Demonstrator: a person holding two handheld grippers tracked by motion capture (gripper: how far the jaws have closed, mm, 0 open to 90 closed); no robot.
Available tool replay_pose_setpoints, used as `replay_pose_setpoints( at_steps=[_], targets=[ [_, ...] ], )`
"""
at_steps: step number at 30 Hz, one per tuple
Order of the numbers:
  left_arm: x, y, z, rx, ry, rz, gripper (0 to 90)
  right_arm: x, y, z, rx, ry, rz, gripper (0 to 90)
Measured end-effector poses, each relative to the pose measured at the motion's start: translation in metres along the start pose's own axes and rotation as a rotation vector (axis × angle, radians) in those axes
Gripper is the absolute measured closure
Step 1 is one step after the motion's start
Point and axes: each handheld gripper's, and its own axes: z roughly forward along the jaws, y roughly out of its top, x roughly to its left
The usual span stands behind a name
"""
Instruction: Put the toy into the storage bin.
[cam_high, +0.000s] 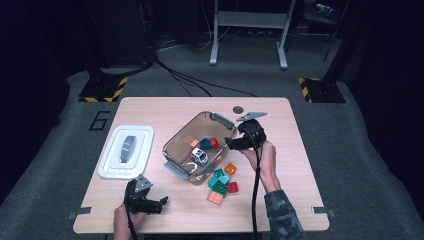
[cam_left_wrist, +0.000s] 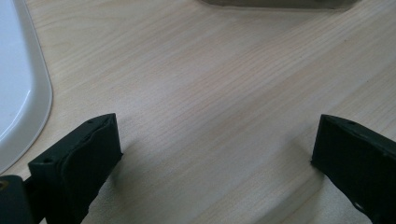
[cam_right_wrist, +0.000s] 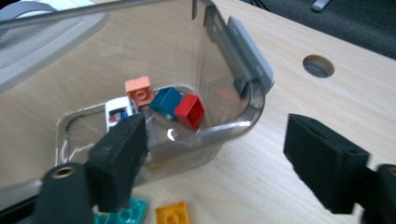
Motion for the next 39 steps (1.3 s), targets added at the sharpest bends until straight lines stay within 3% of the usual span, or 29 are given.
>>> replay_pose_setpoints(
  at_steps=[5, 11, 16, 19, 23, 29, 33, 39],
  targets=[
    [0.000, 0.000, 0.000, -0.001, 0.003, 0.000, 0.9, 0.006, -0.021, -0.003, -0.006, 0.027, -0.019, 13.7],
    [0.000, 0.000, 0.000, -0.001, 0.002, 0.001, 0.9, 0.018, -0.056, 0.003, 0.049, 0.071, -0.026, 6.8],
    [0.000, 0.000, 0.000, -0.001, 0.003, 0.000, 0.9, 0.026, -0.086, 0.010, 0.097, 0.065, -0.032, 3.2],
    [0.000, 0.000, 0.000, -0.001, 0.002, 0.000, 0.9, 0.028, -0.103, 0.014, 0.117, 0.076, 0.006, 1.4],
    [0.000, 0.000, 0.000, -0.001, 0.005, 0.002, 0.9, 0.030, -0.123, 0.019, 0.137, 0.062, 0.006, 2.0],
    [0.000, 0.000, 0.000, -0.001, 0.005, 0.002, 0.9, 0.030, -0.135, 0.024, 0.151, 0.063, 0.044, 4.8],
    [0.000, 0.000, 0.000, 0.000, 0.005, -0.001, 0.9, 0.029, -0.137, 0.025, 0.152, 0.045, 0.037, 7.4],
    [0.000, 0.000, 0.000, 0.000, 0.005, -0.001, 0.9, 0.015, -0.140, 0.021, 0.145, 0.025, 0.068, 9.6]
  ],
)
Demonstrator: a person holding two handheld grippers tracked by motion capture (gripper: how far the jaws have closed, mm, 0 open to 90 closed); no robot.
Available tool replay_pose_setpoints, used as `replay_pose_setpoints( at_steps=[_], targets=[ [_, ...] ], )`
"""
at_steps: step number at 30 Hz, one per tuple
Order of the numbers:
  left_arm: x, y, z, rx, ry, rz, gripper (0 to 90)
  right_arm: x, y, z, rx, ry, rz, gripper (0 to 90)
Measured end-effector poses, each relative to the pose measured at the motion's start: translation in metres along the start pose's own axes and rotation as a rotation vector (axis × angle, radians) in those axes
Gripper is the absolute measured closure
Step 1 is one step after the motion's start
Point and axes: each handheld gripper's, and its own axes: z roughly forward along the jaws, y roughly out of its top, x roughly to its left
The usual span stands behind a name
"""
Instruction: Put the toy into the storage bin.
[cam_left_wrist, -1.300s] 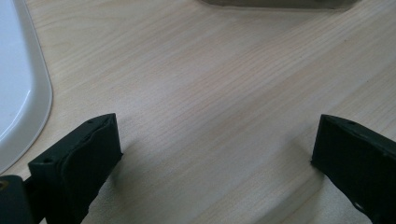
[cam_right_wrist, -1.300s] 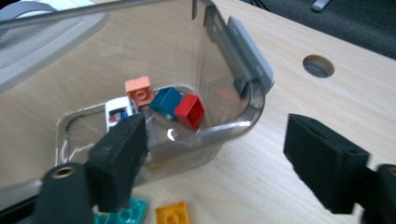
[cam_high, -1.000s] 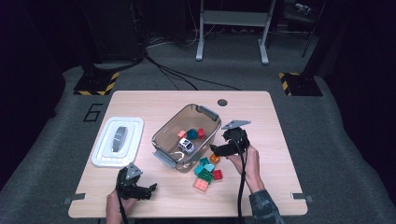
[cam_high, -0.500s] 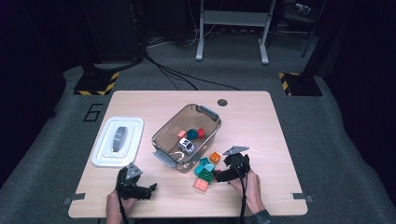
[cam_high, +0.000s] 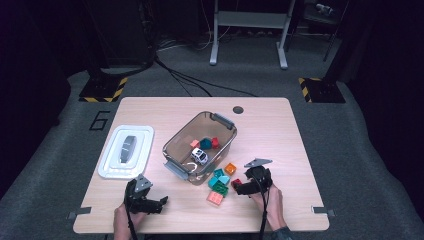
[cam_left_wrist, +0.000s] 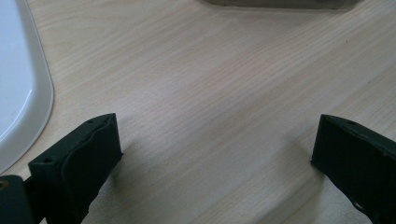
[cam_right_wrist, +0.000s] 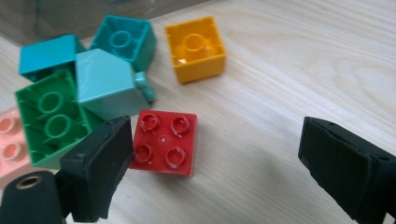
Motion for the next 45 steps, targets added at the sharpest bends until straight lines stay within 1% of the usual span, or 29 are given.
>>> replay_pose_setpoints(
  at_steps=[3, 4, 5, 6, 7, 8, 10, 11, 12, 13, 15, 16, 17, 22, 23, 24, 26, 28, 29, 30, 34, 39, 40, 41, 42, 43, 44, 45],
  targets=[
    [0.000, 0.000, 0.000, 0.000, 0.000, 0.000, 1.0, -0.003, 0.000, -0.002, -0.018, 0.006, -0.002, 10.3],
    [0.000, 0.000, 0.000, 0.000, 0.000, 0.000, 1.0, -0.002, 0.000, -0.003, -0.017, 0.005, -0.011, 10.7],
    [0.000, 0.000, 0.000, 0.000, 0.000, 0.000, 1.0, 0.001, 0.001, -0.003, -0.021, 0.017, -0.019, 12.2],
    [0.000, 0.000, 0.000, 0.000, 0.000, 0.000, 1.0, 0.004, 0.001, -0.002, -0.016, 0.028, -0.026, 14.0],
    [0.000, 0.000, 0.000, 0.000, 0.000, 0.000, 0.9, 0.007, 0.002, 0.000, 0.000, 0.029, -0.043, 14.3],
    [0.000, 0.000, 0.000, 0.000, 0.000, 0.000, 1.0, 0.009, 0.003, 0.002, 0.003, 0.027, -0.047, 15.8],
    [0.000, 0.000, 0.000, 0.000, 0.000, 0.000, 0.9, 0.012, 0.004, 0.007, 0.025, 0.014, -0.068, 22.8],
    [0.000, 0.000, 0.000, 0.000, 0.000, 0.000, 0.9, 0.014, 0.004, 0.008, 0.026, 0.014, -0.068, 24.3],
    [0.000, 0.000, 0.000, 0.000, 0.000, 0.000, 1.0, 0.014, 0.004, 0.008, 0.029, 0.011, -0.069, 28.7],
    [0.000, 0.000, 0.000, 0.000, 0.000, 0.000, 0.9, 0.015, 0.005, 0.009, 0.031, 0.012, -0.075, 35.0],
    [0.000, 0.000, 0.000, 0.000, 0.000, 0.000, 1.0, 0.017, 0.005, 0.009, 0.040, 0.013, -0.072, 41.2],
    [0.000, 0.000, 0.000, 0.000, 0.000, 0.000, 1.0, 0.017, 0.005, 0.009, 0.040, 0.019, -0.091, 44.8],
    [0.000, 0.000, 0.000, 0.000, 0.000, 0.000, 1.0, 0.018, 0.005, 0.008, 0.031, 0.020, -0.096, 46.7],
    [0.000, 0.000, 0.000, 0.000, 0.000, 0.000, 1.0, 0.018, 0.006, 0.008, 0.043, 0.026, -0.102, 52.2],
    [0.000, 0.000, 0.000, 0.000, 0.000, 0.000, 1.0, 0.018, 0.006, 0.008, 0.047, 0.032, -0.097, 53.9],
    [0.000, 0.000, 0.000, 0.000, 0.000, 0.000, 1.0, 0.018, 0.006, 0.008, 0.041, 0.033, -0.098, 57.7],
    [0.000, 0.000, 0.000, 0.000, 0.000, 0.000, 1.0, 0.018, 0.006, 0.008, 0.041, 0.021, -0.102, 57.7],
    [0.000, 0.000, 0.000, 0.000, 0.000, 0.000, 1.0, 0.018, 0.006, 0.008, 0.045, 0.032, -0.094, 57.4],
    [0.000, 0.000, 0.000, 0.000, 0.000, 0.000, 1.0, 0.018, 0.006, 0.008, 0.041, 0.022, -0.089, 56.9],
    [0.000, 0.000, 0.000, 0.000, 0.000, 0.000, 1.0, 0.017, 0.006, 0.008, 0.046, 0.025, -0.098, 56.2],
    [0.000, 0.000, 0.000, 0.000, 0.000, 0.000, 1.0, 0.016, 0.005, 0.010, 0.055, 0.026, -0.095, 57.5],
    [0.000, 0.000, 0.000, 0.000, 0.000, 0.000, 1.0, 0.014, 0.004, 0.010, 0.038, 0.022, -0.091, 58.4],
    [0.000, 0.000, 0.000, 0.000, 0.000, 0.000, 1.0, 0.014, 0.004, 0.010, 0.030, 0.019, -0.088, 58.5],
    [0.000, 0.000, 0.000, 0.000, 0.000, 0.000, 1.0, 0.014, 0.004, 0.009, 0.034, 0.020, -0.076, 58.5],
    [0.000, 0.000, 0.000, 0.000, 0.000, 0.000, 1.0, 0.013, 0.005, 0.008, 0.024, 0.019, -0.081, 58.6],
    [0.000, 0.000, 0.000, 0.000, 0.000, 0.000, 1.0, 0.013, 0.005, 0.007, 0.025, 0.019, -0.062, 58.6],
    [0.000, 0.000, 0.000, 0.000, 0.000, 0.000, 1.0, 0.011, 0.006, 0.006, 0.017, 0.020, -0.081, 58.6],
    [0.000, 0.000, 0.000, 0.000, 0.000, 0.000, 1.0, 0.010, 0.007, 0.004, 0.015, 0.014, -0.075, 58.6]
  ],
)
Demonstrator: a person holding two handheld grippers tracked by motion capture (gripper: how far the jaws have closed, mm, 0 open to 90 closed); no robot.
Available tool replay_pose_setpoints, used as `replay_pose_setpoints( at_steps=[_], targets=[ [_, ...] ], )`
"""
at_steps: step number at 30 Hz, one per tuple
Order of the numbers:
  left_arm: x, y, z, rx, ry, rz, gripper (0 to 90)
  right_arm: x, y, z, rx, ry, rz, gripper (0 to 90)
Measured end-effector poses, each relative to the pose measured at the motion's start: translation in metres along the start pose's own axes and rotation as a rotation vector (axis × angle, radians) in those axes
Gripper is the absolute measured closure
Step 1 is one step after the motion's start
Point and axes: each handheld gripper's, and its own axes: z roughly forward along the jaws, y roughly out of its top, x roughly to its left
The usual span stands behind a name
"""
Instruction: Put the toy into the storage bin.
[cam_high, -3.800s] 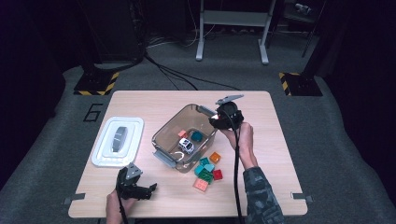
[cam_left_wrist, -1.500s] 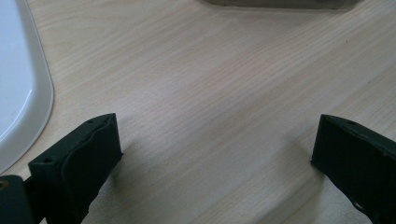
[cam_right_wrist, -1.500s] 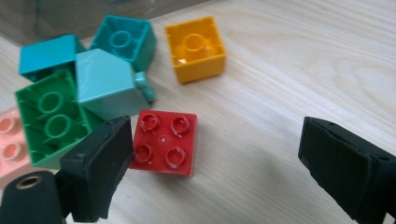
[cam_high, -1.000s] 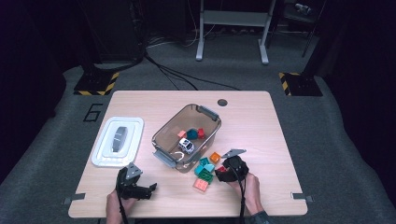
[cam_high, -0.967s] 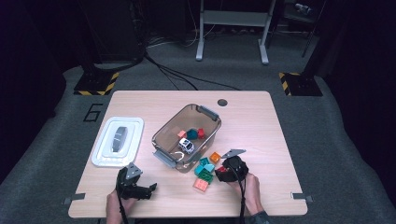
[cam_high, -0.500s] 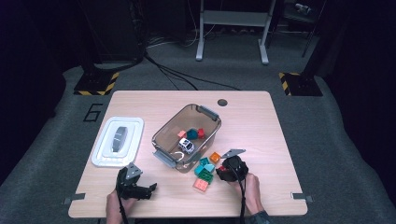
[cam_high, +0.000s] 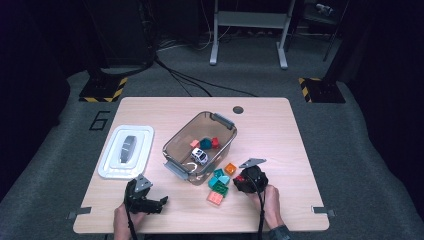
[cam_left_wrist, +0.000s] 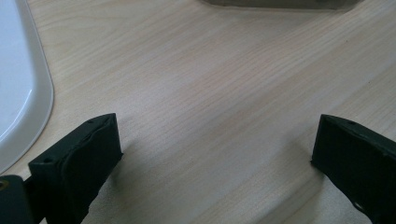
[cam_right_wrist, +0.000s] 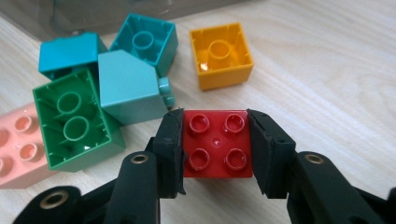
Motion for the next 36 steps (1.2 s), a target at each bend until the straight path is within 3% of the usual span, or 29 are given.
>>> replay_pose_setpoints(
  at_steps=[5, 7, 13, 17, 36],
  targets=[
    [0.000, 0.000, 0.000, 0.000, 0.000, 0.000, 1.0, -0.005, 0.006, -0.008, -0.026, 0.001, 0.004, 58.6],
    [0.000, 0.000, 0.000, 0.000, 0.000, 0.000, 1.0, -0.006, 0.007, -0.011, -0.028, -0.003, 0.027, 58.6],
    [0.000, 0.000, 0.000, 0.000, 0.000, 0.000, 1.0, -0.012, 0.015, -0.017, -0.047, -0.014, 0.013, 58.6],
    [0.000, 0.000, 0.000, 0.000, 0.000, 0.000, 1.0, -0.013, 0.020, -0.021, -0.054, -0.019, 0.029, 58.6],
    [0.000, 0.000, 0.000, 0.000, 0.000, 0.000, 1.0, -0.017, 0.045, -0.031, -0.084, -0.033, 0.006, 58.7]
  ],
)
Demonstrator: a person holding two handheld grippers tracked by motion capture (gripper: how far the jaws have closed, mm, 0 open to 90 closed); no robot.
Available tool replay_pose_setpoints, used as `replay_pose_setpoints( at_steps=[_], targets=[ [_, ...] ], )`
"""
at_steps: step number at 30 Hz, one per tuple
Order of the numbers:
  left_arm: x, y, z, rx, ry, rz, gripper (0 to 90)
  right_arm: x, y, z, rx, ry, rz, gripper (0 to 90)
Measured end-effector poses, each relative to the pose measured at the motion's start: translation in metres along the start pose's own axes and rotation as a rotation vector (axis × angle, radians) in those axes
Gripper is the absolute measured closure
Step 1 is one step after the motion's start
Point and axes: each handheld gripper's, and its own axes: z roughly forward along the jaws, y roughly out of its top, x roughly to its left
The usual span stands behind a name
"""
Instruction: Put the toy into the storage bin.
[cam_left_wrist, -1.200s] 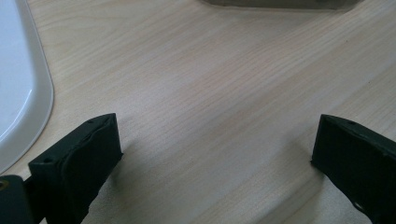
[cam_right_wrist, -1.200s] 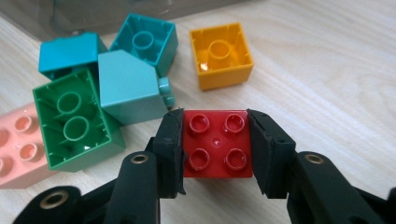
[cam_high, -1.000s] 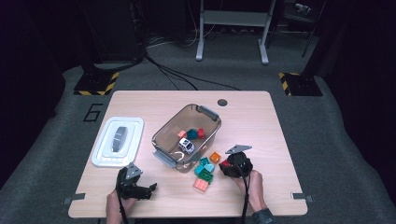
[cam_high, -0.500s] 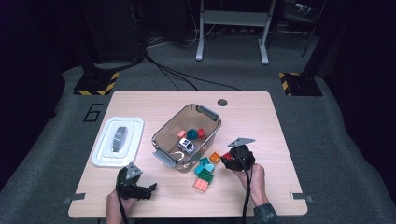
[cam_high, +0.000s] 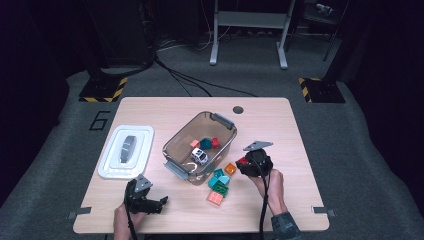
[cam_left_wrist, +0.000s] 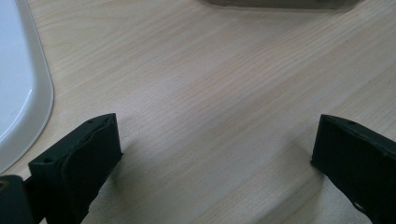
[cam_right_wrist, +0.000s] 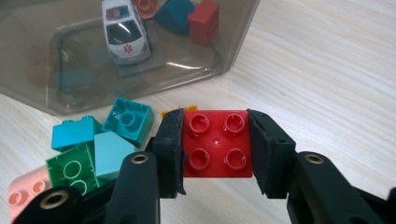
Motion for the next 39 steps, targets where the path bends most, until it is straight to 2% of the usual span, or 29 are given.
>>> replay_pose_setpoints(
  at_steps=[16, 22, 23, 31, 33, 39],
  targets=[
    [0.000, 0.000, 0.000, 0.000, 0.000, 0.000, 1.0, -0.008, 0.021, -0.009, -0.033, -0.012, -0.011, 58.7],
    [0.000, 0.000, 0.000, 0.000, 0.000, 0.000, 1.0, -0.009, 0.030, -0.013, -0.043, -0.020, 0.005, 58.7],
    [0.000, 0.000, 0.000, 0.000, 0.000, 0.000, 1.0, -0.011, 0.032, -0.013, -0.048, -0.021, -0.013, 58.7],
    [0.000, 0.000, 0.000, 0.000, 0.000, 0.000, 0.9, -0.014, 0.041, -0.013, -0.055, -0.026, -0.007, 58.7],
    [0.000, 0.000, 0.000, 0.000, 0.000, 0.000, 1.0, -0.013, 0.043, -0.014, -0.053, -0.031, 0.007, 58.7],
    [0.000, 0.000, 0.000, 0.000, 0.000, 0.000, 1.0, -0.015, 0.051, -0.016, -0.061, -0.032, -0.007, 58.7]
  ],
)
